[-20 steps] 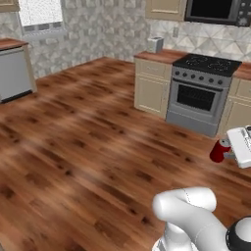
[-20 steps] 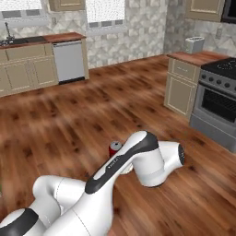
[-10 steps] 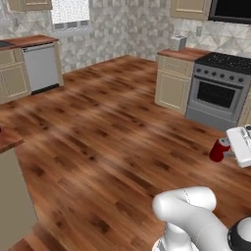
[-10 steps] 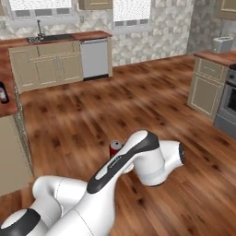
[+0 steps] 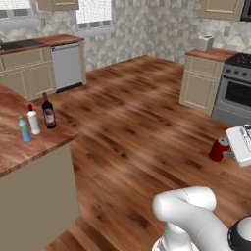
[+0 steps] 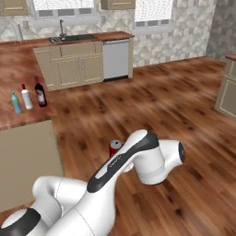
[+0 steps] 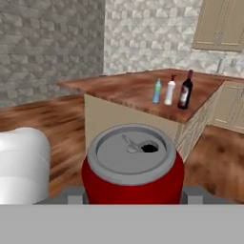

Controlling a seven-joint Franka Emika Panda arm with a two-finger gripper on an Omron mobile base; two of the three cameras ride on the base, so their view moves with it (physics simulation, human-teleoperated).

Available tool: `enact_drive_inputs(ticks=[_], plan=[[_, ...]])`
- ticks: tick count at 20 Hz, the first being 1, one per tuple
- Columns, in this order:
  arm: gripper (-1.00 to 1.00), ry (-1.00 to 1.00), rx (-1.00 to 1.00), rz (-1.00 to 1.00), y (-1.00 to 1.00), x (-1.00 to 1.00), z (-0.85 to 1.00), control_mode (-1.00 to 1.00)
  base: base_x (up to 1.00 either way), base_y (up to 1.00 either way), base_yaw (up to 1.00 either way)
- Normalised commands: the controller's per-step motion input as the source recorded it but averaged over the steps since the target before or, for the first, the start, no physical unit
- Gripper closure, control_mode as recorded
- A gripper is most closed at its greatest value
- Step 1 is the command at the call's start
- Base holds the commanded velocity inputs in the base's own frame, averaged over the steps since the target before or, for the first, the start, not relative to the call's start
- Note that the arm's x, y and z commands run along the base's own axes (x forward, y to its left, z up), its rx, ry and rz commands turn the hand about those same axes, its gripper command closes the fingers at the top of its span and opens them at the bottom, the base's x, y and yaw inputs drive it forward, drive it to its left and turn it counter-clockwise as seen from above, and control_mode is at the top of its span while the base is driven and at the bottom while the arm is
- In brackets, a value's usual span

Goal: Move the drinks to the dining counter.

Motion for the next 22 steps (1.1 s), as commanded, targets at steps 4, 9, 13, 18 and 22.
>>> enact_drive_inputs(ticks=[4, 9, 13, 18, 22], plan=[[1.0, 0.0, 0.0, 0.0, 0.0, 0.0, 0.0, 1.0, 0.15, 0.95, 0.18], [1.0, 0.0, 0.0, 0.0, 0.0, 0.0, 0.0, 1.0, 0.06, 0.71, 0.25], [1.0, 0.0, 0.0, 0.0, 0.0, 0.0, 0.0, 1.0, 0.03, 0.65, 0.28], [1.0, 0.0, 0.0, 0.0, 0.0, 0.0, 0.0, 1.0, 0.07, 0.55, 0.33], [1.0, 0.0, 0.0, 0.0, 0.0, 0.0, 0.0, 1.0, 0.11, 0.44, 0.32]])
